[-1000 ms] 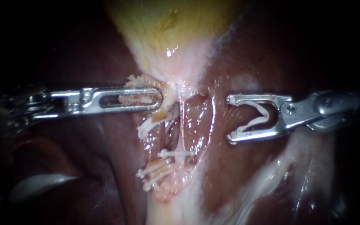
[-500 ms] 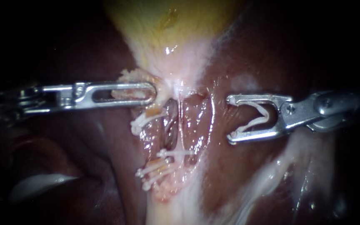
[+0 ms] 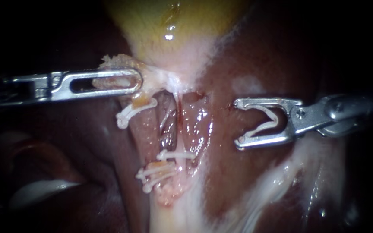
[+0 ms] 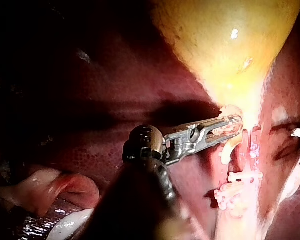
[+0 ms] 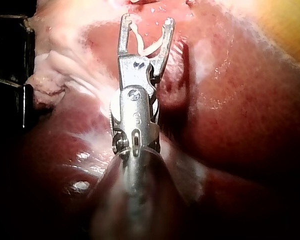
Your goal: Clipping second clip right tube
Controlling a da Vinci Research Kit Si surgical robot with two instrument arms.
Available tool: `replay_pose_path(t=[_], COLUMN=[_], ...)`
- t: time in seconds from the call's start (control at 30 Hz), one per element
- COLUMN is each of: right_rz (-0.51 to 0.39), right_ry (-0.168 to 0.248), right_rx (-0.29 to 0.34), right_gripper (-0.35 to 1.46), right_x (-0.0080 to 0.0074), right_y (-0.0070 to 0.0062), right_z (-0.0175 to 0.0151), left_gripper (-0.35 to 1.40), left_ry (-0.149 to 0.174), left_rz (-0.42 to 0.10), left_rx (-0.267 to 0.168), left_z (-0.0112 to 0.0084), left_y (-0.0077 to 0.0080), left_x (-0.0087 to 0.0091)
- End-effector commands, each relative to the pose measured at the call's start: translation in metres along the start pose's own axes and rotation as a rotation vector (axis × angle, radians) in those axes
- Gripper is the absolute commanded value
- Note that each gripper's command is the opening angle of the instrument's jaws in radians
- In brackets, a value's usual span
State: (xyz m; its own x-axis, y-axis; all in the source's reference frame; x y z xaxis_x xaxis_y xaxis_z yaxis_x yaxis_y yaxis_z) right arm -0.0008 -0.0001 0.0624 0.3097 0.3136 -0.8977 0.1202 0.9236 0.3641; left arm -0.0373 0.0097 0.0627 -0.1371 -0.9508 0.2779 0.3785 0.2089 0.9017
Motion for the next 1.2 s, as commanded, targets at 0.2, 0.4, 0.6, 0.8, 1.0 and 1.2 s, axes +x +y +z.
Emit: replay_pose_path(t=[0.2,0.4,0.6,0.8,1.0,1.2], right_rz=[0.148,0.347,0.454,0.518,0.579,0.622], right_ry=[0.008,0.025,0.031,0.033,0.043,0.051], right_rx=[-0.004,0.016,0.022,0.019,0.032,0.047], right_gripper=[0.47,0.45,0.45,0.45,0.45,0.45], right_x=[-0.0002,-0.001,-0.0024,-0.0038,-0.0046,-0.0051], right_y=[-0.0003,-0.0009,-0.001,-0.0004,0.0001,0.0002], right_z=[0.0013,0.0043,0.0074,0.0091,0.0107,0.0126], left_gripper=[-0.35,-0.35,-0.35,-0.35,-0.35,-0.35], left_ry=[0.0,-0.004,-0.002,-0.001,-0.002,-0.001], left_rz=[0.001,0.002,0.002,0.002,0.003,0.003], left_rx=[-0.002,-0.006,-0.003,-0.001,-0.002,0.0], left_z=[0.0,0.0001,0.0003,0.0003,0.0005,0.0005], left_y=[0.0,-0.0001,-0.0003,-0.0005,-0.0007,-0.0007], left_x=[0.0001,0.0004,0.0006,0.0007,0.0008,0.0009])
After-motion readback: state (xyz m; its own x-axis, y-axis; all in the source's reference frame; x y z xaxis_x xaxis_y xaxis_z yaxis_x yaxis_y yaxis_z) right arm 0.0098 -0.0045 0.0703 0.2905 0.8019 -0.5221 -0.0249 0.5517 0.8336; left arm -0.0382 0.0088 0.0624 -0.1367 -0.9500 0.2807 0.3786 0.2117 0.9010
